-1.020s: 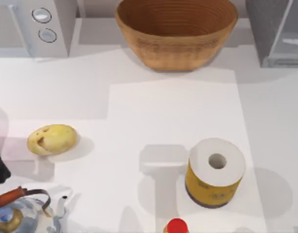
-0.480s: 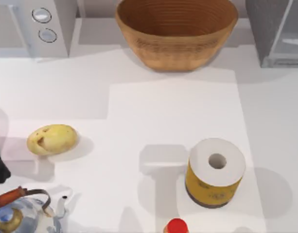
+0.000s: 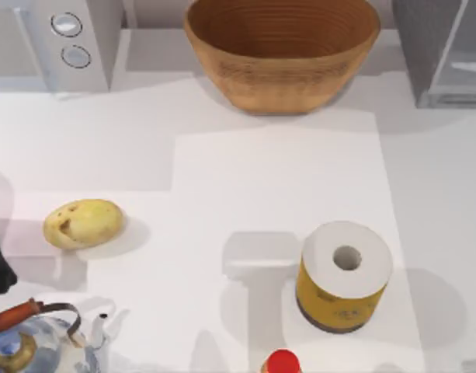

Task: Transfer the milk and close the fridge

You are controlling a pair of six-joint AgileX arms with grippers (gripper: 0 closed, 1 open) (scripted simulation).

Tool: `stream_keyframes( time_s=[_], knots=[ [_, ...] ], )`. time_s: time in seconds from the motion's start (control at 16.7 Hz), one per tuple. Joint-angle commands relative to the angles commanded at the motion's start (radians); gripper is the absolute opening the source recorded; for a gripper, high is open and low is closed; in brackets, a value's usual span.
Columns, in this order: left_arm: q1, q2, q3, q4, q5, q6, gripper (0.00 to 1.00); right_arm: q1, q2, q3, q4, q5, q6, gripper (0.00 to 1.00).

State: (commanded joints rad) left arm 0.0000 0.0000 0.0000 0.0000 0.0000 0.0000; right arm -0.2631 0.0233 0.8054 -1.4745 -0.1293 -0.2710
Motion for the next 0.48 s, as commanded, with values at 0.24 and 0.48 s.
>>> stream_keyframes(
  time_s=[0.24,0.48],
  knots=[
    [0.000,0.000,0.000,0.000,0.000,0.000,1.00,-0.314,0.315,0.141,-0.008,-0.153,-0.324,1.00],
    [0.000,0.000,0.000,0.000,0.000,0.000,1.00,-0.675,0.690,0.276,-0.013,-0.335,-0.723,1.00]
  ],
)
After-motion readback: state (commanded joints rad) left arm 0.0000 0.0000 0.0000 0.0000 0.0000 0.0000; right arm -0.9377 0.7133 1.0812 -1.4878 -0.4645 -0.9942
